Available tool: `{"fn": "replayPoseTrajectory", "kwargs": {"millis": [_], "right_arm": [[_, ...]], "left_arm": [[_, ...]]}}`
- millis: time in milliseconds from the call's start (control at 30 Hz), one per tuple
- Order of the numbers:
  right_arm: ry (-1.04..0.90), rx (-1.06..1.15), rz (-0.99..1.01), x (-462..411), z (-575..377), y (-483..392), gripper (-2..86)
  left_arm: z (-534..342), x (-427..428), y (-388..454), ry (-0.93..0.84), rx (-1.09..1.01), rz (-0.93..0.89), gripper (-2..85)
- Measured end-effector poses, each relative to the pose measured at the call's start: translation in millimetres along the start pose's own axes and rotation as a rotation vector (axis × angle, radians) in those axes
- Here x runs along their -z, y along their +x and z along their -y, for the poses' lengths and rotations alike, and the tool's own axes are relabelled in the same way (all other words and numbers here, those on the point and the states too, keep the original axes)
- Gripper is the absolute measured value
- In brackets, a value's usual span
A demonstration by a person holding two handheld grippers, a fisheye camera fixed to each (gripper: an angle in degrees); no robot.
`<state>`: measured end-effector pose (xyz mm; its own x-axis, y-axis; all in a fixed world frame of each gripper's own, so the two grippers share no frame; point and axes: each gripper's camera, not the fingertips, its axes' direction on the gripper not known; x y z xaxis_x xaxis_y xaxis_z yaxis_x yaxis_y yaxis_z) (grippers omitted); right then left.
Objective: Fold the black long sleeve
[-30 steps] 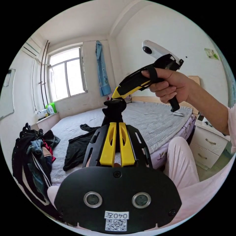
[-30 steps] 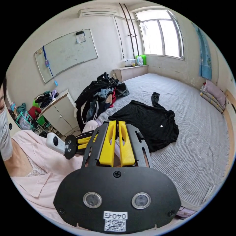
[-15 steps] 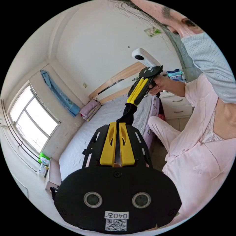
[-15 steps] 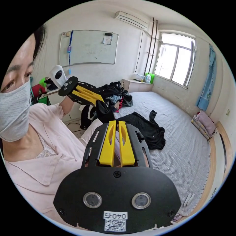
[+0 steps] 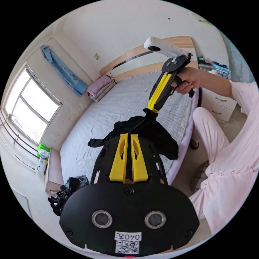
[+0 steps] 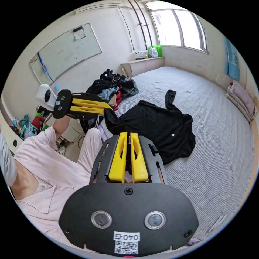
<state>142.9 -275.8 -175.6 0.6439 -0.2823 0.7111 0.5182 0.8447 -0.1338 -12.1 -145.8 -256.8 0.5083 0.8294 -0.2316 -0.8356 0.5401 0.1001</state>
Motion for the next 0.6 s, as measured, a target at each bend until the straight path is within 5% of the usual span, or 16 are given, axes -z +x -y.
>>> {"fn": "replayPoseTrajectory", "kwargs": {"millis": [300,600], "right_arm": [[-0.162,-0.153,-0.171,-160,132,175,-0.7],[-0.296,-0.291,-0.170,-284,164,271,5.8]], "left_arm": [[33,-249,-111,-0.222,0.119,0.116,-0.9],[6,-385,-167,-0.351,0.368,0.069,1.7]]}}
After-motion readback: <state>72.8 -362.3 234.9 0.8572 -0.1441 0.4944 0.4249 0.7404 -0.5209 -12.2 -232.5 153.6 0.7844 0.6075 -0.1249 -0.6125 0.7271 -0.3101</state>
